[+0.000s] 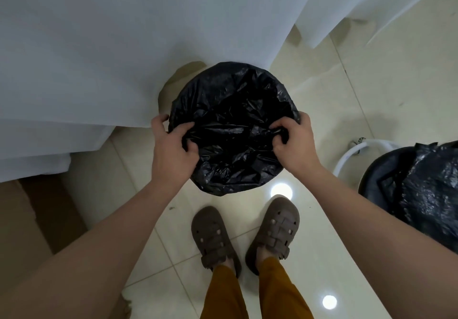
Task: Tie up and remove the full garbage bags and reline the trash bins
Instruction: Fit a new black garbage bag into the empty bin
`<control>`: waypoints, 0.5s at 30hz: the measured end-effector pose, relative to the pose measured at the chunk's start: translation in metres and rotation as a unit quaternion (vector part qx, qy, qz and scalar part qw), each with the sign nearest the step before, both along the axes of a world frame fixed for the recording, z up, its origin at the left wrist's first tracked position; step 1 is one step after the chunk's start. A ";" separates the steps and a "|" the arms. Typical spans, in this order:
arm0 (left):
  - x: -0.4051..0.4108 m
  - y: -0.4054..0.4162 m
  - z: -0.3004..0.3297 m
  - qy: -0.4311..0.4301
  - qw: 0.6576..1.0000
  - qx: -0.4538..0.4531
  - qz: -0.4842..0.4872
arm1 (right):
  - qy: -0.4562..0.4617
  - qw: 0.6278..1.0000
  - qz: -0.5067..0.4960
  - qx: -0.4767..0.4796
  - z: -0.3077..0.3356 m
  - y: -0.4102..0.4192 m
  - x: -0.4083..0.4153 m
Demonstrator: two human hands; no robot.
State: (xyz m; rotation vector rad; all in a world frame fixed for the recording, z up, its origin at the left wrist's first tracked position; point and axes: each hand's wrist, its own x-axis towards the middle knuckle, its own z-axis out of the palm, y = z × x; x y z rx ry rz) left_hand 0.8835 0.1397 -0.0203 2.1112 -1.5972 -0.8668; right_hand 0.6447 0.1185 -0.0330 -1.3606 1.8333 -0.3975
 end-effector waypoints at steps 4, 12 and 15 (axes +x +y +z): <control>-0.005 0.003 0.002 0.052 0.999 0.002 -0.016 | -0.049 0.999 0.008 -0.003 0.004 0.006 0.002; -0.001 0.004 -0.011 -0.065 0.986 0.147 -0.049 | 0.020 0.998 0.047 0.026 -0.002 0.006 -0.002; -0.006 0.010 -0.006 0.019 0.991 0.129 -0.013 | -0.034 0.998 0.037 0.033 0.004 0.013 -0.001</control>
